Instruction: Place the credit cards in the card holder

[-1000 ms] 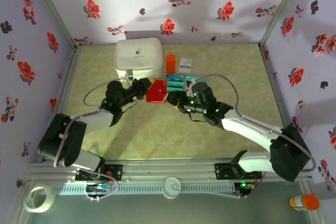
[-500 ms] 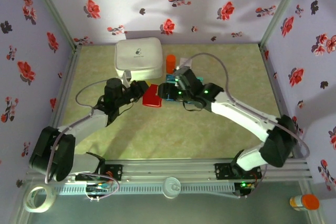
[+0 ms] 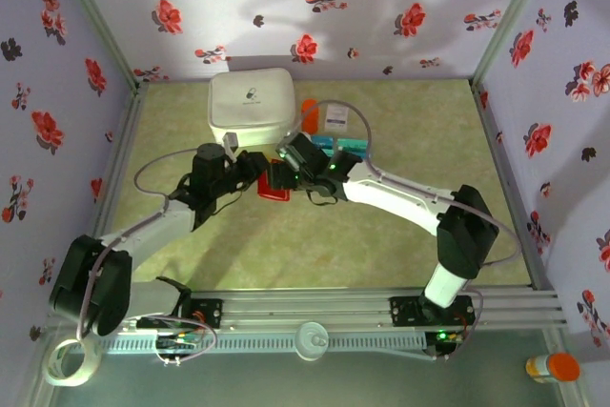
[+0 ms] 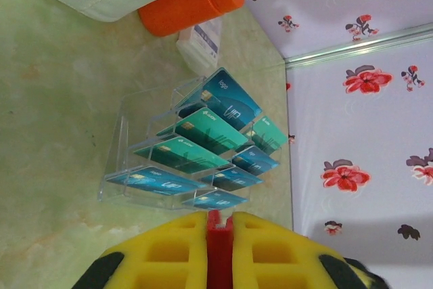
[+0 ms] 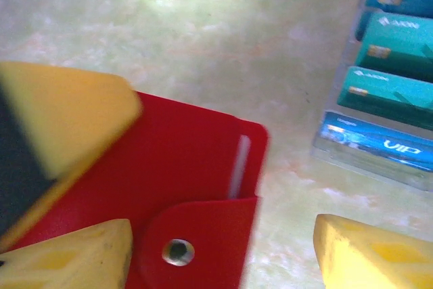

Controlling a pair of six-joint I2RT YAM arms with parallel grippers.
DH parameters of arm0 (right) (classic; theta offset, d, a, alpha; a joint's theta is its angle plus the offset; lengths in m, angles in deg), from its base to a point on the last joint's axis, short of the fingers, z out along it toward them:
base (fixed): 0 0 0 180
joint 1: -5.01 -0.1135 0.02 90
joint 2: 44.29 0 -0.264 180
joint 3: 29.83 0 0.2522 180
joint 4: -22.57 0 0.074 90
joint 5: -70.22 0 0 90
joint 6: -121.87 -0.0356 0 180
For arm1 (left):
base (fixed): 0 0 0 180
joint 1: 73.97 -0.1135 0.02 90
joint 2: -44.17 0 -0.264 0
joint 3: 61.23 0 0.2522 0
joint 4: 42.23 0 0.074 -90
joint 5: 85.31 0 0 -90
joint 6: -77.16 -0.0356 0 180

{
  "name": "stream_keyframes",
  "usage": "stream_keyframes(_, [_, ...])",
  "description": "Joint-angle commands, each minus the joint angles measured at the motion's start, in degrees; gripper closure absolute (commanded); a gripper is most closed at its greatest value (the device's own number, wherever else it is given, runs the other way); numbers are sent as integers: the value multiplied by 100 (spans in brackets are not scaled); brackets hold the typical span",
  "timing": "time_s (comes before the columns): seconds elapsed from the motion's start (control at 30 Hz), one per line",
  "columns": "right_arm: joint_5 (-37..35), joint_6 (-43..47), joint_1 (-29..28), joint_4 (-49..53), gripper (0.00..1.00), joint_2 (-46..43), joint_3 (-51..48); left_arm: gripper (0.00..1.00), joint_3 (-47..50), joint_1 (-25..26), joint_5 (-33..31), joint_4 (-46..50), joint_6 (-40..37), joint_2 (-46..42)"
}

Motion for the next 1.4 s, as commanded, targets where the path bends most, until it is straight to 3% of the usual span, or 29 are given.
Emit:
stream_keyframes(0.0, [-450,-328,-40,75,32,-103,-661,100,-177,50,-84,-194,32,-230])
stream_keyframes(0.23, [-1420,-840,8,294,38,-419,-1513,100,-274,206,-131,-229,84,-293])
stream_keyframes(0.37, [-1442,-859,124,264,38,-979,-1903,100,-278,305,-200,-193,67,-345])
stream_keyframes(0.57, [-814,-962,273,98,34,-2338,-2525,100,-175,314,-248,-265,0,-381])
stream_keyframes(0.73, [-130,-1045,414,-581,14,-3373,-2932,100,-142,307,-229,-719,231,-259])
stream_keyframes(0.9, [29,-1068,418,-1195,11,-3943,-3130,100,-67,275,-206,-1495,766,16])
stream_keyframes(1.13, [1303,-1851,907,-3782,15,-3432,-3679,100,13,279,-201,-2260,1219,189])
stream_keyframes(1.37, [1534,-2100,1073,-4768,24,-2642,-3521,100,196,298,-248,-3008,1734,334])
